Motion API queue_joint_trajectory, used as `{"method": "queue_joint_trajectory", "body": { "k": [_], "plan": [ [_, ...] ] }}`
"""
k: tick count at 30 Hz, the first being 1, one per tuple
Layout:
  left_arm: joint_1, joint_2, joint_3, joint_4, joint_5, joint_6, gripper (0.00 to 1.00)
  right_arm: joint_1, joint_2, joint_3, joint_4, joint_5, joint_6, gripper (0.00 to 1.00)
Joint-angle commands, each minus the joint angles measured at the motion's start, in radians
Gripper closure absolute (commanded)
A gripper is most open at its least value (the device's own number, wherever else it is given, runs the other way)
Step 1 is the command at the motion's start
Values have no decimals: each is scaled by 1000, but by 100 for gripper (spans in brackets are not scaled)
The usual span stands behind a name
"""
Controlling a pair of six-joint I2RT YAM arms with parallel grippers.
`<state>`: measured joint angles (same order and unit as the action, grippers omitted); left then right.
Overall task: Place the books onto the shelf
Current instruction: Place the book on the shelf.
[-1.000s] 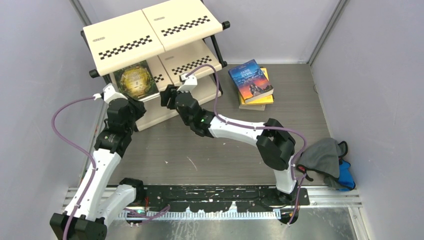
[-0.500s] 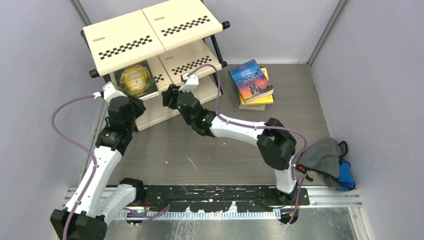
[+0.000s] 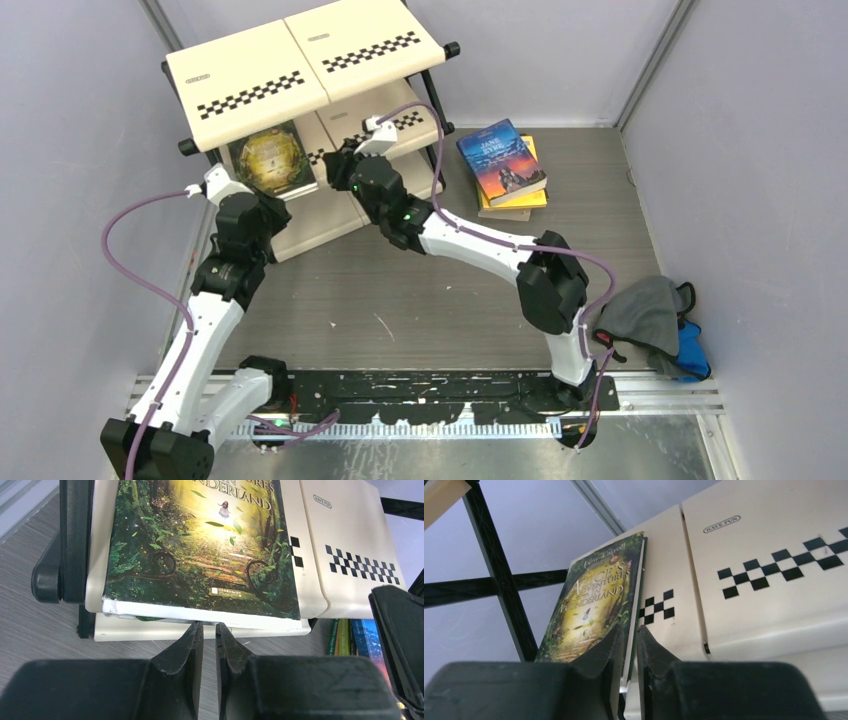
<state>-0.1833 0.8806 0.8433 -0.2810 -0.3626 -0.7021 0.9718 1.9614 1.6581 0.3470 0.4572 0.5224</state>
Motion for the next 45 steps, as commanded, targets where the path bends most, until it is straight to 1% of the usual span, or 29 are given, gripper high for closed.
{"method": "queue_joint_trajectory", "body": {
  "k": [1,4,14,26,29,37,45],
  "plan": [
    [-3,-19,36,60,-36,10,84,-17,56,101,-27,-62,25,80],
    [-2,-23,36,54,-39,12,84,-25,91,143,-44,-84,40,84],
    [-2,-32,39,34,-46,23,84,-48,171,258,-83,-142,99,86],
    [-2,-48,30,28,-56,29,84,-49,246,447,-263,-167,119,86],
    [-2,-56,26,28,-52,24,84,-48,243,454,-299,-146,124,86],
    [-1,-58,17,30,-47,20,84,-44,235,434,-324,-114,80,86],
    [-1,-57,3,32,-49,15,84,-29,280,513,-430,-93,32,86]
  ]
}}
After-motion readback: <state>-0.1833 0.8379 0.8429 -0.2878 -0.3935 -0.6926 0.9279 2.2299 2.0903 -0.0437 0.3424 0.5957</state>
